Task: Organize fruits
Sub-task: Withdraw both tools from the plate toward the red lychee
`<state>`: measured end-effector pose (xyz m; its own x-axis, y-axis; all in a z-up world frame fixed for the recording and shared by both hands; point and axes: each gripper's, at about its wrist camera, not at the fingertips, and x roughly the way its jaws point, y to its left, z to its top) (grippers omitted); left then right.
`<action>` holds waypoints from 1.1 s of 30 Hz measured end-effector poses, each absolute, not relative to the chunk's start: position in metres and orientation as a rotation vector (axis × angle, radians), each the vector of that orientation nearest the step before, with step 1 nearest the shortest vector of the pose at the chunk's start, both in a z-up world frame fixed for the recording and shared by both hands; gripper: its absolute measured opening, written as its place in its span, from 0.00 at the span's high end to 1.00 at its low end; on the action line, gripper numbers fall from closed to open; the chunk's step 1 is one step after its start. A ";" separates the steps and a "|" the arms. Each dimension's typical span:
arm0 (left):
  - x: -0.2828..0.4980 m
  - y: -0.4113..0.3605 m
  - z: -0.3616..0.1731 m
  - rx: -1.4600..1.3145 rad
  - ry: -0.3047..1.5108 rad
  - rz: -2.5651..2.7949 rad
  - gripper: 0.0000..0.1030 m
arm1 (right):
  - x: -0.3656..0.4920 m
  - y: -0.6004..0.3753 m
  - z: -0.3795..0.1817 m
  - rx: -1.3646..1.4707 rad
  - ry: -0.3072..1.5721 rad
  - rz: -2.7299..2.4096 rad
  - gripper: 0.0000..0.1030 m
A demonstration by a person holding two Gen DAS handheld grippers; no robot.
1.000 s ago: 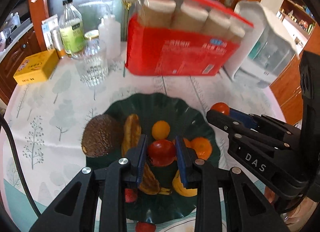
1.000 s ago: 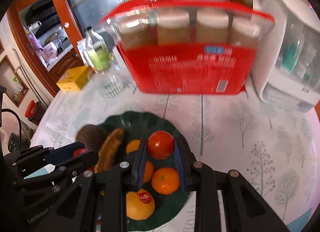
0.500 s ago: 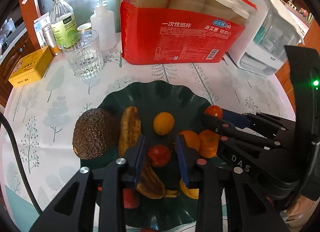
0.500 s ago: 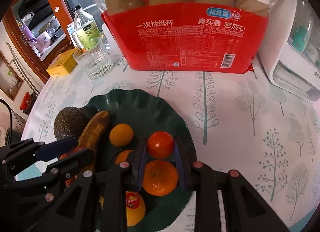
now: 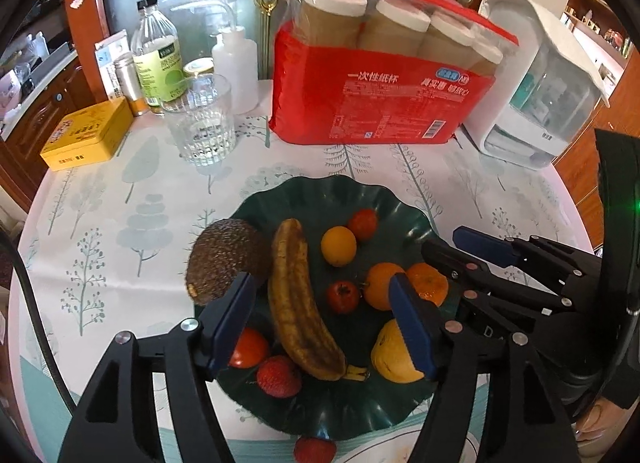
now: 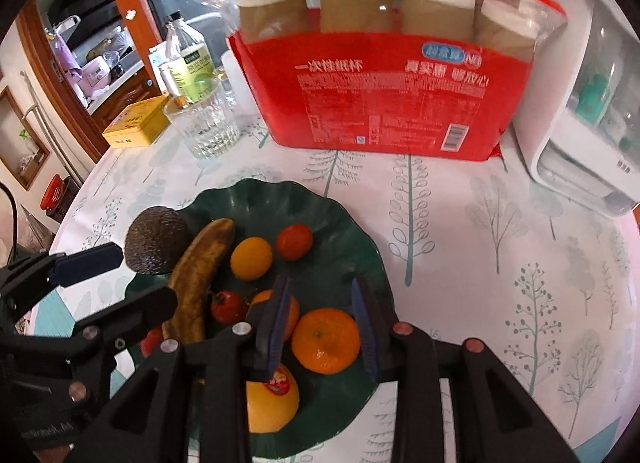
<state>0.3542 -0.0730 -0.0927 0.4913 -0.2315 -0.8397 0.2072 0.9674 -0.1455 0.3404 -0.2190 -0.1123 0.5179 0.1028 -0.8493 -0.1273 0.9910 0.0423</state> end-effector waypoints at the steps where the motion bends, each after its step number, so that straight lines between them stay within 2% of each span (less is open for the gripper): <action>1: 0.352 -0.072 -0.090 -0.025 1.017 -0.264 0.32 | 0.338 -0.218 -0.109 -0.027 1.012 0.139 0.69; 17: 0.290 -0.030 -0.024 -0.053 0.911 -0.202 0.23 | 0.273 -0.202 -0.044 -0.005 0.898 0.192 0.69; 20: 0.274 -0.017 -0.013 -0.060 0.886 -0.173 0.20 | 0.257 -0.197 -0.035 0.007 0.880 0.215 0.66; 24: 0.253 0.000 -0.007 -0.070 0.865 -0.137 0.17 | 0.236 -0.188 -0.027 0.026 0.861 0.244 0.60; 28: 0.230 0.017 -0.008 -0.073 0.848 -0.097 0.15 | 0.219 -0.181 -0.027 0.050 0.858 0.271 0.59; 30: 0.220 0.026 -0.011 -0.088 0.844 -0.076 0.08 | 0.211 -0.177 -0.030 0.057 0.860 0.279 0.59; 33: 0.205 0.039 -0.021 -0.118 0.849 -0.048 0.06 | 0.199 -0.169 -0.041 0.059 0.873 0.283 0.58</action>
